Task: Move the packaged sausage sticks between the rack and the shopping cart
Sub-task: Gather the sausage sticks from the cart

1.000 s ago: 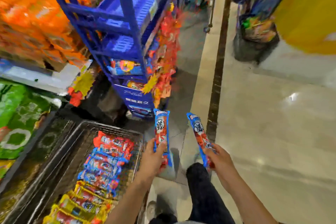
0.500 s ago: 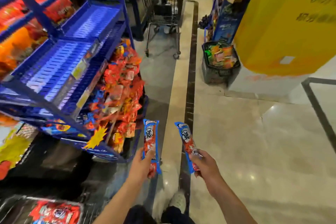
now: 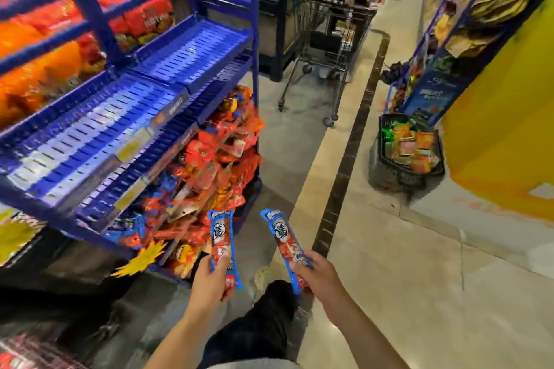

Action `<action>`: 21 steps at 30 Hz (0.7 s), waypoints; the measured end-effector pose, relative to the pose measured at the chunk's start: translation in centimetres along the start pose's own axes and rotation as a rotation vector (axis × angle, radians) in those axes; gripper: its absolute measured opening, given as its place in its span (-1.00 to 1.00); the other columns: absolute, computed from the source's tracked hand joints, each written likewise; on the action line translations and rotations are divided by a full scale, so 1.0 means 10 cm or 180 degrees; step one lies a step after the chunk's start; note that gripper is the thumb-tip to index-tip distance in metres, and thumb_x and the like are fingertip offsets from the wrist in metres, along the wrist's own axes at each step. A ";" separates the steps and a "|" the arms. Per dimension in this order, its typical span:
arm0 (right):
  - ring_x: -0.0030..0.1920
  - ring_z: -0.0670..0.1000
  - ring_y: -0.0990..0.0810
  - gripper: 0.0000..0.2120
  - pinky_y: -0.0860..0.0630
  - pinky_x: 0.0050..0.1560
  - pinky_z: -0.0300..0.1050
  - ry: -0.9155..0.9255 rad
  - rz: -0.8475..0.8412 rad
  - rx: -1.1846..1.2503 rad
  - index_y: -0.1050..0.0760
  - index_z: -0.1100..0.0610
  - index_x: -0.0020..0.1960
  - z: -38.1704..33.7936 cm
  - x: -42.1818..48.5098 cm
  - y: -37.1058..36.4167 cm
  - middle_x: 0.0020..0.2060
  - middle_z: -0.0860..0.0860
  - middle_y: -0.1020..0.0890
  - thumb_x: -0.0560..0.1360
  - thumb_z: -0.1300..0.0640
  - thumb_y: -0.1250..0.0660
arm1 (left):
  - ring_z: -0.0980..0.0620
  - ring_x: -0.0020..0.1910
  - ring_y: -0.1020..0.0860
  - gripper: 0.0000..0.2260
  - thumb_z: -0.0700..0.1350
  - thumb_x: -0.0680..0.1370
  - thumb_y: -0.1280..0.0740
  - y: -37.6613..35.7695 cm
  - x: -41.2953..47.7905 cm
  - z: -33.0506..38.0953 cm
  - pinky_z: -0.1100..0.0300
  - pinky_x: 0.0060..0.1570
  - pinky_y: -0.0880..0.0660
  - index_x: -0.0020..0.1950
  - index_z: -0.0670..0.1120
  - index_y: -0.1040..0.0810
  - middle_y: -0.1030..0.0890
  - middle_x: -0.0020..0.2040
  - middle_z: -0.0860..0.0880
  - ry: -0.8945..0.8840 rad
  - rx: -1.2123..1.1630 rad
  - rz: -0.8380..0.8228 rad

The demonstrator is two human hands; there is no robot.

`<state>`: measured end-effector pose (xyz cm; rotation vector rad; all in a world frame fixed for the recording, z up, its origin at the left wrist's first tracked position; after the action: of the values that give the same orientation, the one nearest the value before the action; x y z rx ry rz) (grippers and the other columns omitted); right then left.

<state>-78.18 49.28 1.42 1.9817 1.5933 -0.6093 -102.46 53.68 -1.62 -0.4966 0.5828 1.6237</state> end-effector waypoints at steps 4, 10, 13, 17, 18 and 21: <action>-0.09 0.12 -0.70 -0.86 -0.61 -0.08 0.05 -0.0006 -0.0133 -0.0207 -0.56 -0.02 -0.02 -0.48 0.65 0.11 -0.11 0.04 -0.71 0.46 0.13 -0.46 | 0.00 -0.50 -0.39 -0.79 -0.01 0.60 -0.31 -0.23 0.42 0.34 0.26 -0.59 -0.28 0.05 -0.16 -0.48 -0.49 -0.38 -0.12 -0.0105 -0.0193 0.0280; -0.13 0.09 -0.70 -0.77 -0.56 -0.12 0.01 0.0223 -0.0427 -0.0566 -0.59 0.03 0.12 -1.60 1.59 0.37 -0.15 0.00 -0.73 0.47 0.13 -0.45 | -0.07 -0.41 -0.51 -0.78 0.06 0.58 -0.31 -0.79 1.02 1.13 0.13 -0.39 -0.46 0.09 -0.08 -0.50 -0.58 -0.31 -0.14 -0.0156 -0.0309 0.0429; -0.23 0.00 -0.65 -0.76 -0.50 -0.20 -0.06 0.0369 -0.0400 -0.0494 -0.59 0.06 0.15 -2.08 1.93 0.50 -0.15 0.02 -0.72 0.49 0.16 -0.43 | -0.02 -0.48 -0.47 -0.73 0.07 0.58 -0.31 -1.02 1.19 1.53 0.19 -0.48 -0.39 0.11 -0.11 -0.48 -0.55 -0.32 -0.13 -0.0211 -0.0393 0.0509; -0.20 -0.10 -0.64 -0.77 -0.52 -0.20 -0.24 0.0733 -0.0567 -0.0303 -0.58 0.13 0.16 -2.84 2.22 0.52 -0.05 0.07 -0.71 0.51 0.26 -0.38 | 0.13 -0.39 -0.54 -0.77 0.12 0.55 -0.33 -1.20 1.23 2.25 0.21 -0.40 -0.45 0.12 0.02 -0.54 -0.63 -0.19 0.01 -0.0569 -0.0606 0.0624; -0.21 -0.16 -0.64 -0.77 -0.52 -0.22 -0.33 0.0879 -0.0560 -0.0282 -0.57 0.16 0.16 -3.08 2.30 0.50 -0.05 0.07 -0.71 0.51 0.28 -0.38 | 0.18 -0.36 -0.56 -0.79 0.10 0.55 -0.33 -1.23 1.23 2.49 0.26 -0.38 -0.47 0.11 0.05 -0.55 -0.65 -0.16 0.05 -0.0747 -0.0682 0.0647; -0.31 -0.23 -0.59 -0.79 -0.49 -0.28 -0.41 0.1259 -0.0657 -0.0293 -0.57 0.05 0.06 -3.77 2.56 0.39 -0.23 -0.12 -0.69 0.51 0.30 -0.38 | 0.30 -0.23 -0.59 -0.88 -0.02 0.57 -0.34 -1.28 1.26 3.17 0.44 -0.34 -0.46 0.09 0.04 -0.57 -0.68 -0.13 0.15 -0.1152 -0.0804 0.0810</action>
<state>-68.24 91.99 14.43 1.9691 2.0394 -0.2172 -91.01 84.56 14.02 -0.3067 0.1737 1.9866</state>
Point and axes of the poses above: each hand's wrist, its own x-axis towards the middle knuckle, its own y-axis out of the back of the hand, z = x × y, the point moved 8 cm from there along x, towards the middle knuckle
